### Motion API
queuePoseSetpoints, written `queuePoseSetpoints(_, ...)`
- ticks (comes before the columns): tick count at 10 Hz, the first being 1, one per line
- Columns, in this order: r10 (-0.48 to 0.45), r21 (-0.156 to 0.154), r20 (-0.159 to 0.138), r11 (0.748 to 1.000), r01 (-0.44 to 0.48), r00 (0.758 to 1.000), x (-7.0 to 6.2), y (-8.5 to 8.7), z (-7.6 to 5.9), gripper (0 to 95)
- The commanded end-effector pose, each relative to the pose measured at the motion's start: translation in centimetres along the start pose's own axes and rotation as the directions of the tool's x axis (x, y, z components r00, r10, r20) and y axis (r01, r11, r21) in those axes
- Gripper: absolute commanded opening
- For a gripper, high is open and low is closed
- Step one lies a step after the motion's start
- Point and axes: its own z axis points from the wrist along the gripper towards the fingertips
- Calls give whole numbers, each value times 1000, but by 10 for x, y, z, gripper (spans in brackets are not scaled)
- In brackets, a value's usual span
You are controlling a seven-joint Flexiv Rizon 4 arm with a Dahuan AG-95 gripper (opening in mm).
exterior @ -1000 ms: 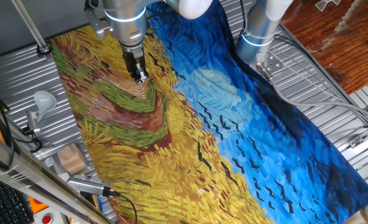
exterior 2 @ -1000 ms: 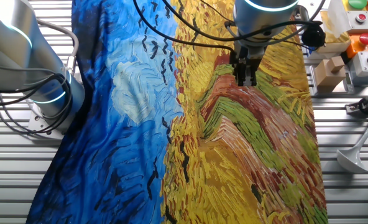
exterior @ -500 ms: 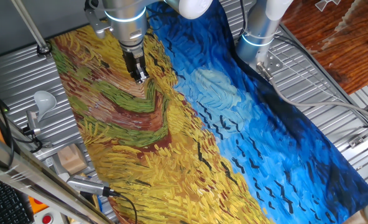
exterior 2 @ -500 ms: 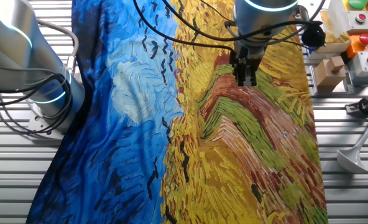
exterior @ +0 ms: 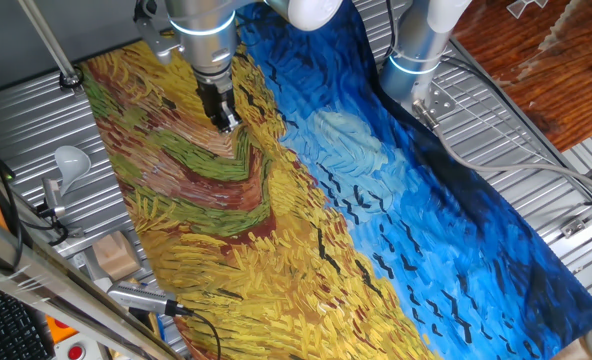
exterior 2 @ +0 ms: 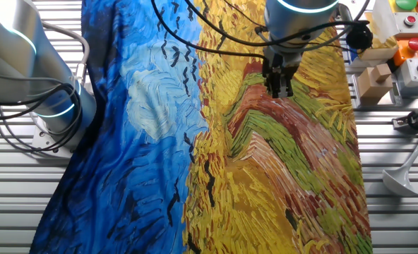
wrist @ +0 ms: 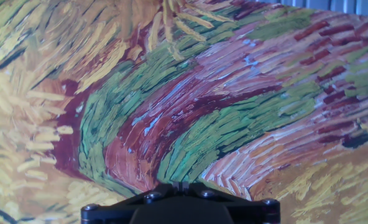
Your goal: Grasp the moving object
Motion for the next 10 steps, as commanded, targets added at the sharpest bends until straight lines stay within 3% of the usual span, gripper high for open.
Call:
queuePoseSetpoints(1,-46,2,5,999,46,999,1,-2,5,0)
queuePoseSetpoints(4,-85,1,11,996,85,996,1,-12,21,0)
queuePoseSetpoints(10,-175,-3,25,984,175,984,-13,-49,48,0)
